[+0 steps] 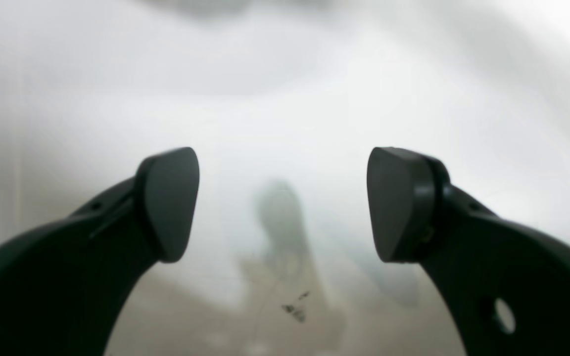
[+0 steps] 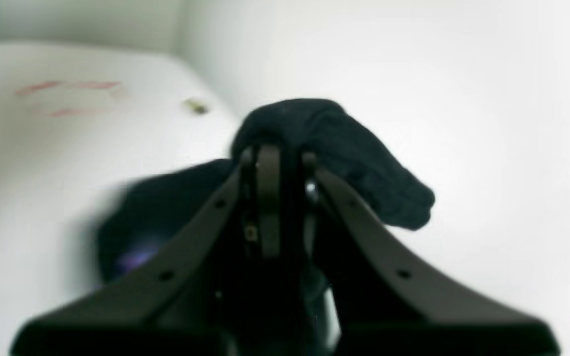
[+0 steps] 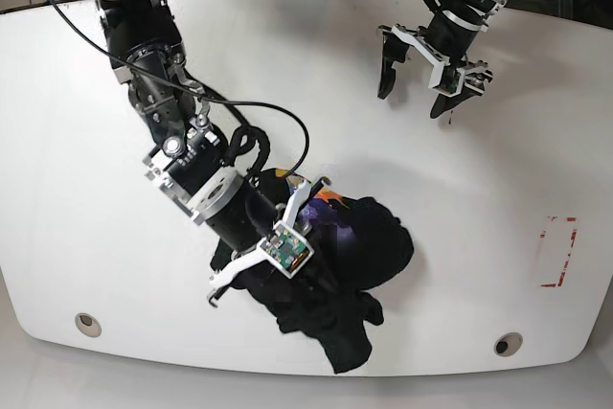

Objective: Layout the t-shirt on the table in an organized manner, then fold the t-shirt properly
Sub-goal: 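Lift and drag the gripped t-shirt away from the robot with the right gripper, then pull the t-shirt back toward the robot with the right gripper and release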

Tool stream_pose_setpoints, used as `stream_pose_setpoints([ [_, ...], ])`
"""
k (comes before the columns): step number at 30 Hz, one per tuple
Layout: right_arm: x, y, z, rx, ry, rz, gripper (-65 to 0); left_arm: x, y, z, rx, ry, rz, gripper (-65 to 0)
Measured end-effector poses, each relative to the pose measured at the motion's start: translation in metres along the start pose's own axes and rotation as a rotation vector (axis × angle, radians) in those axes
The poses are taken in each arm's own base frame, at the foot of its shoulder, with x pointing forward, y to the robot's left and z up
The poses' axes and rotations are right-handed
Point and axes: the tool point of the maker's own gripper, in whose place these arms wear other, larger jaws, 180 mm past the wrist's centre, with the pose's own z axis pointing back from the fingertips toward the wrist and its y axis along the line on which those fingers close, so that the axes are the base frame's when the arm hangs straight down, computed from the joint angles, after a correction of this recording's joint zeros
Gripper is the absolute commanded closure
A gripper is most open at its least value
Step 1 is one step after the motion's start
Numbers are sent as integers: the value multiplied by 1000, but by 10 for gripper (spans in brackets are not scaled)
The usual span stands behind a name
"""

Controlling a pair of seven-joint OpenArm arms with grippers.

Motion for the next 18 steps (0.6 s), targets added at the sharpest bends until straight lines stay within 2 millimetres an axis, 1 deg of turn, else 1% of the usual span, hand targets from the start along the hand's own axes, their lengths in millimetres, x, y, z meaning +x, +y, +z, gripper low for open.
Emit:
stream_pose_setpoints([
  [4, -33, 23, 9, 28, 75, -71, -6, 0, 1, 0, 2, -1, -1, -504],
  [8, -69, 51, 24, 62, 169, -138, -6, 0, 1, 0, 1, 0, -4, -504],
  [11, -84, 70, 35, 83, 201, -181, -8, -1, 3, 1, -2, 5, -15, -504],
  [13, -89, 79, 41, 94, 210, -204, -10, -1, 4, 1, -1, 6, -19, -504],
  [15, -93, 86, 44, 99, 215, -227, -36, -1, 5, 1, 4, 5, -19, -504],
  [16, -95, 89, 46, 101, 221, -235, -63, 0, 5, 1, 4, 5, -19, -504],
  [17, -96, 92, 48, 102, 225, -244, -113, 0, 5, 1, 3, 4, -21, -504],
  [18, -99, 95, 50, 106, 232, -251, -143, 0, 5, 1, 2, 4, -21, -504],
])
